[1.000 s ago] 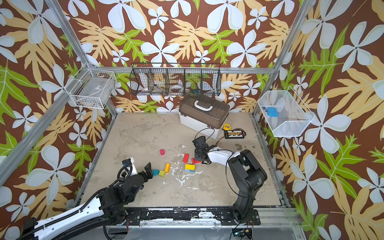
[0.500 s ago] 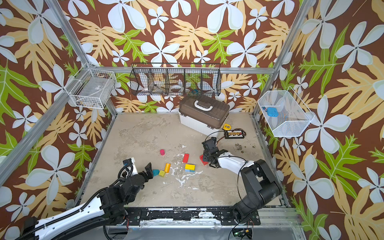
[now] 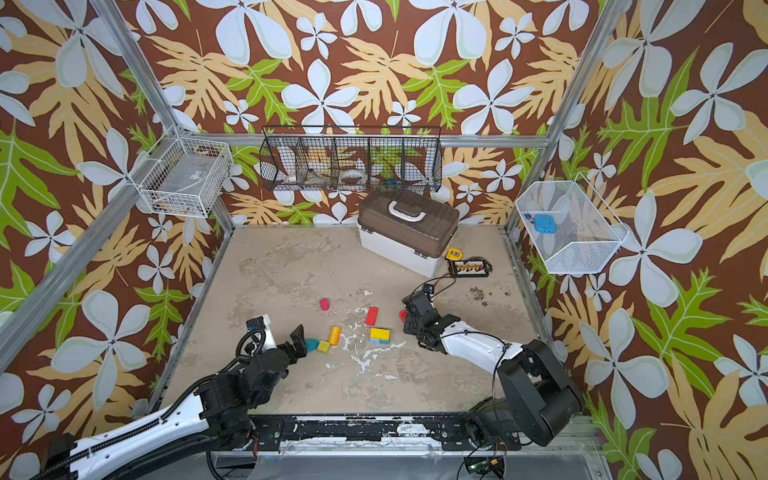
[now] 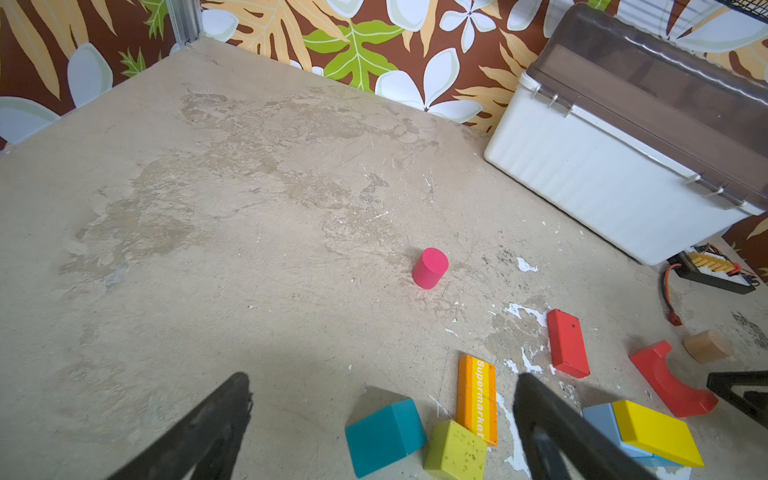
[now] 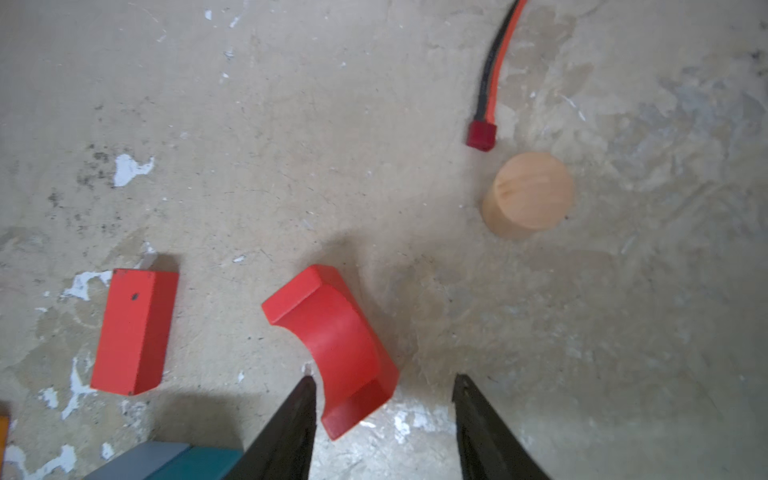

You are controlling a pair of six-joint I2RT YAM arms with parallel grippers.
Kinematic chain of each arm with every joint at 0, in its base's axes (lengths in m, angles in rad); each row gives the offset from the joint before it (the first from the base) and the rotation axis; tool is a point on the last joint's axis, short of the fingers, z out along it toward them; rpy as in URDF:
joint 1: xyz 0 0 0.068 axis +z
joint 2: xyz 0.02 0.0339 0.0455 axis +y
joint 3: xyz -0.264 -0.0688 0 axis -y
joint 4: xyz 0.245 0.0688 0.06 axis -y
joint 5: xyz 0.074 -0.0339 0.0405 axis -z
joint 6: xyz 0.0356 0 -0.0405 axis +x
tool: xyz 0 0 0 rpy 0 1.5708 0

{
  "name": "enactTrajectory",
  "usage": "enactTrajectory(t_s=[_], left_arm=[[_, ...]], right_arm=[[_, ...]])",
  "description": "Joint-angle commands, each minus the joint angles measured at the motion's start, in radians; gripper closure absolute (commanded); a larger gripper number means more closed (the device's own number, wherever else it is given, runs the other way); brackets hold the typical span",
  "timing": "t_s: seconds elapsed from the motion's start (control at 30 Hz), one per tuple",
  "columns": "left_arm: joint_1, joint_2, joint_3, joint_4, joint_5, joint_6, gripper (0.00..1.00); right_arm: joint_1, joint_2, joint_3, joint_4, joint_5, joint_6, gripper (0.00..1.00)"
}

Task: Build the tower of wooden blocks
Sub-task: 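Lift the red arch with the right gripper toward the tan cylinder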

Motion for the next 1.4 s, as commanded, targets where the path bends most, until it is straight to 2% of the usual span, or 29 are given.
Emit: enactTrajectory(t_s=[0.0, 0.2, 0.5, 0.77, 1.03, 1.23, 1.3, 1.37], left_arm=[[0.002, -0.001, 0.005, 0.016, 0.001, 0.006, 0.00], [0.001, 0.003, 0.005, 0.017, -0.002, 0.006, 0.00], [0.001, 0.014, 0.008, 0.018, -0.002, 0.005, 0.00], [0.001, 0.019, 0.008, 0.016, -0.004, 0.005, 0.00], [0.001, 0.029, 0.008, 0.037, 0.017, 0.026, 0.00], [0.001, 0.054, 0.002, 0.104, 0.107, 0.102, 0.00], [0.001, 0.073, 0.002, 0.139, 0.163, 0.141, 0.00], [0.001, 0.084, -0.018, 0.229, 0.276, 0.213, 0.00]], right_arm=[[0.001, 0.013, -0.010, 0.007, 0.046, 0.017, 0.46], [0.001, 0.032, -0.014, 0.015, 0.044, 0.013, 0.47], [0.001, 0.006, -0.053, 0.024, 0.054, 0.019, 0.55], [0.001, 0.014, -0.060, 0.049, 0.025, 0.011, 0.70], [0.001, 0.036, -0.049, 0.053, 0.011, 0.005, 0.92], [0.020, -0.032, -0.050, 0.025, 0.021, 0.012, 0.95], [0.038, -0.075, -0.043, 0.000, 0.030, 0.012, 0.97], [0.060, -0.132, -0.036, -0.034, 0.050, 0.021, 0.98]])
